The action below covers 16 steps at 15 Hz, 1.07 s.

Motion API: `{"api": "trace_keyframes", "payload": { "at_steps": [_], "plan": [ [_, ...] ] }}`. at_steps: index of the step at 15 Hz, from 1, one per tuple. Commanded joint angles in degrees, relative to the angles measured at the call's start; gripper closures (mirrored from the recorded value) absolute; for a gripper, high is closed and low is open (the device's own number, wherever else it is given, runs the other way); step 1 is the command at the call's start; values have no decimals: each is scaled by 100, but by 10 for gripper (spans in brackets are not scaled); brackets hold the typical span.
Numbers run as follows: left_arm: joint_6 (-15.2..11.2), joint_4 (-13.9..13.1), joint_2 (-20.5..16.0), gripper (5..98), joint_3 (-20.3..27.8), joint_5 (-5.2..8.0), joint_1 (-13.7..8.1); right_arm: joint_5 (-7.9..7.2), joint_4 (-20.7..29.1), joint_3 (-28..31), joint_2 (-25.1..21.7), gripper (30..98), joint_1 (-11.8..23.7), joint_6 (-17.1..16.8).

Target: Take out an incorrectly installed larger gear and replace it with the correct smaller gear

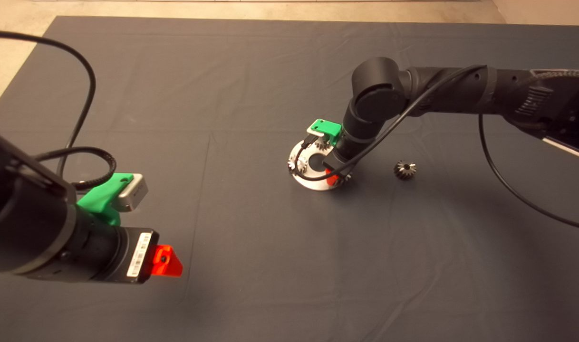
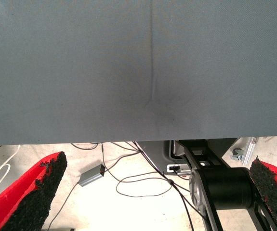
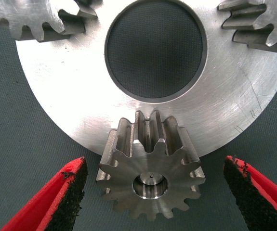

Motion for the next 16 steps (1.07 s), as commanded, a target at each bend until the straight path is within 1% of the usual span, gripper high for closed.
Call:
{"api": "trace_keyframes", "payload": {
  "at_steps": [1, 3, 5, 15, 16],
  "plan": [
    [-14, -97, 19, 54, 66, 497, -53, -198, -111, 60, 25, 532, 118, -23],
    [-7, -103, 19, 54, 72, 497, -53, -198, -111, 69, 25, 532, 118, -23],
    [-13, -99, 19, 54, 66, 497, -53, -198, -111, 69, 34, 576, 118, -23],
    [-7, -105, 19, 54, 75, 497, -53, -198, -85, 78, 52, 578, 100, -14],
    [-13, -105, 19, 54, 75, 497, -53, -198, -85, 78, 61, 606, 89, -14]
  ]
}}
